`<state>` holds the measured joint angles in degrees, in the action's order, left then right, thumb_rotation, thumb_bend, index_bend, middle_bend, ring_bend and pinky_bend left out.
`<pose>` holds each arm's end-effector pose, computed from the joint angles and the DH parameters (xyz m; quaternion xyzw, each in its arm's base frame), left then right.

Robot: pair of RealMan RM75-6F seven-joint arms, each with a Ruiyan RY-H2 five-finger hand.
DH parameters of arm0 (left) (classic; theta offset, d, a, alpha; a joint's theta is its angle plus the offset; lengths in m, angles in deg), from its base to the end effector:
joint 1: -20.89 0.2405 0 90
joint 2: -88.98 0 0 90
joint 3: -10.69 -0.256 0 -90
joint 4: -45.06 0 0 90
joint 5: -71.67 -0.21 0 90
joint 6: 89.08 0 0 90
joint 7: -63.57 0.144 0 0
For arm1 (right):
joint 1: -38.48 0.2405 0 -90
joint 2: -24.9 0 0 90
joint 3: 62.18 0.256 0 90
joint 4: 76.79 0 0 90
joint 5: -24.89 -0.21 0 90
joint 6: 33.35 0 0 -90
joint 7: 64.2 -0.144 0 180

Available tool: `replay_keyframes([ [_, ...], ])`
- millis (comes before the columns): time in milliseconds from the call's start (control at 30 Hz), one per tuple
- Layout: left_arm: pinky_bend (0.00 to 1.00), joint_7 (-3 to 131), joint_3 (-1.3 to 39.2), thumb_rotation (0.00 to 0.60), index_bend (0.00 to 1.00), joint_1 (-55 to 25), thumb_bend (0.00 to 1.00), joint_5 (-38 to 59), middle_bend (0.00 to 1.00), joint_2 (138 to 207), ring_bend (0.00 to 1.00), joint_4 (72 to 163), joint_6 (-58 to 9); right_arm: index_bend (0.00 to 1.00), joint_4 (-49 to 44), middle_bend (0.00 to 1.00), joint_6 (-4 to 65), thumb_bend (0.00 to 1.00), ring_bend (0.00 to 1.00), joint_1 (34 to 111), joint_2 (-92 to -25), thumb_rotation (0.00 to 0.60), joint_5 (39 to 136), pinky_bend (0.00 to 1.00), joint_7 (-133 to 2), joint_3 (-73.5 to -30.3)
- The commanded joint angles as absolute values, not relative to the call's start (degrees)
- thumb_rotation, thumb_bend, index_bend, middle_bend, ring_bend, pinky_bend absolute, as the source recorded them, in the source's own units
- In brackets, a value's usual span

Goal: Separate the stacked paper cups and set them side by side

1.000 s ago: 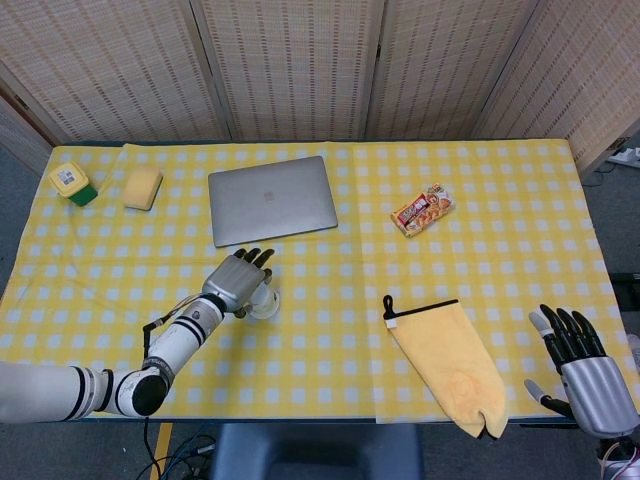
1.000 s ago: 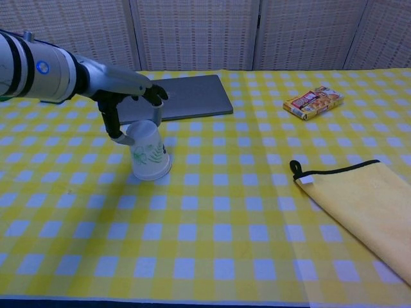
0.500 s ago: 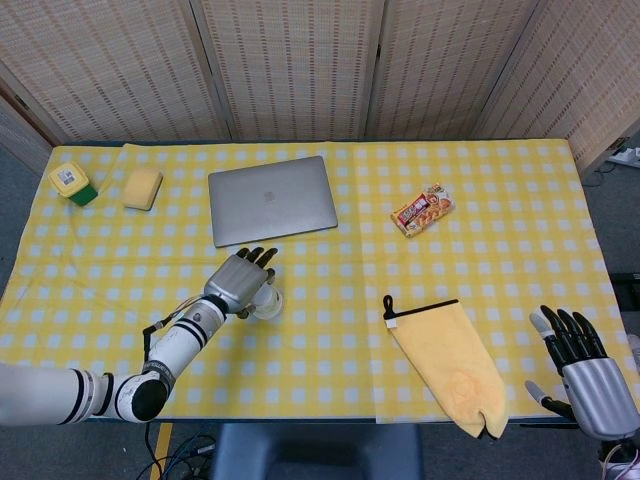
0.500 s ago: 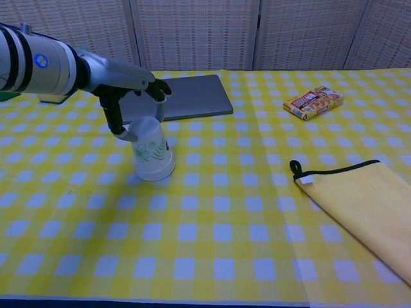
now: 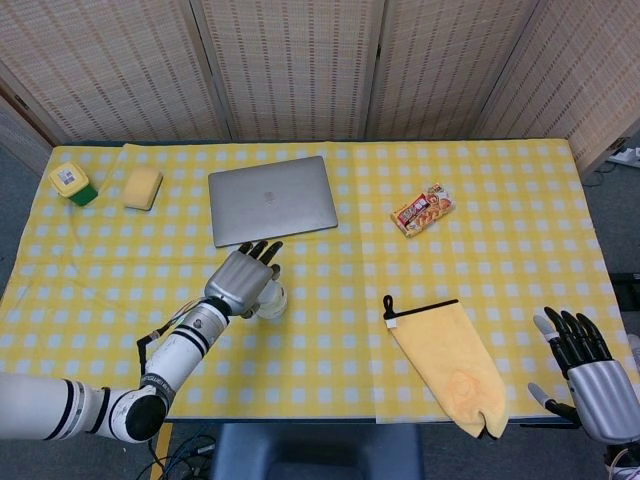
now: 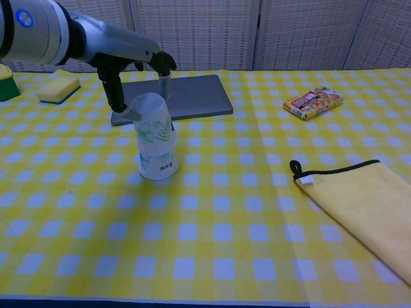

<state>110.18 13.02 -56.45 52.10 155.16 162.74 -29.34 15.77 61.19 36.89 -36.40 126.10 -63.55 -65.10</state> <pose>-0.0199 0.3351 0.0559 -0.8330 -0.2814 -0.2284 0.4180 -0.2938 -0.1225 0.1668 0.6447 -0.3368 0.4098 0.5505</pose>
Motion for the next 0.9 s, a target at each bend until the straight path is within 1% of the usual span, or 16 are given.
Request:
replay_keyframes([
  [33,0.16,112.02,14.10,0.600,0.34,-57.53,0.33,53.90,0.00,152.99,0.00,166.12,-26.74,0.00,15.71,0.00,61.30,0.20,0.00,36.82,-36.42,0.600,126.20,0.00,-63.54,-65.14],
  [200,0.16,112.18,14.29,0.600,0.34,-57.05,0.33,54.77,0.00,149.61,0.00,169.06,-25.64,0.00,15.71,0.00,61.16,0.20,0.00,36.75,-36.72,0.600,126.05,0.00,-62.94,-65.09],
  [367,0.16,110.73,14.03,0.600,0.34,-55.72,0.33,55.18,0.00,145.44,0.00,169.72,-27.71,0.00,16.10,0.00,60.56,0.20,0.00,36.83,-37.28,0.600,125.65,0.00,-61.38,-64.91],
  [533,0.16,108.31,13.25,0.600,0.34,-53.07,0.33,52.02,0.00,142.53,0.00,169.88,-29.47,0.00,16.34,0.00,60.27,0.20,0.00,36.83,-37.80,0.600,125.31,0.00,-60.24,-64.73],
  [700,0.16,103.90,11.32,0.600,0.34,-48.22,0.33,45.74,0.00,142.78,0.00,168.15,-31.61,0.00,16.47,0.00,60.07,0.20,0.00,36.83,-38.06,0.600,125.59,0.00,-59.63,-64.90],
  [900,0.16,98.60,8.97,0.600,0.34,-42.67,0.33,38.97,0.00,144.85,0.00,163.02,-34.45,0.00,16.36,0.00,60.51,0.20,0.00,36.55,-38.23,0.600,126.36,0.00,-59.36,-65.28],
])
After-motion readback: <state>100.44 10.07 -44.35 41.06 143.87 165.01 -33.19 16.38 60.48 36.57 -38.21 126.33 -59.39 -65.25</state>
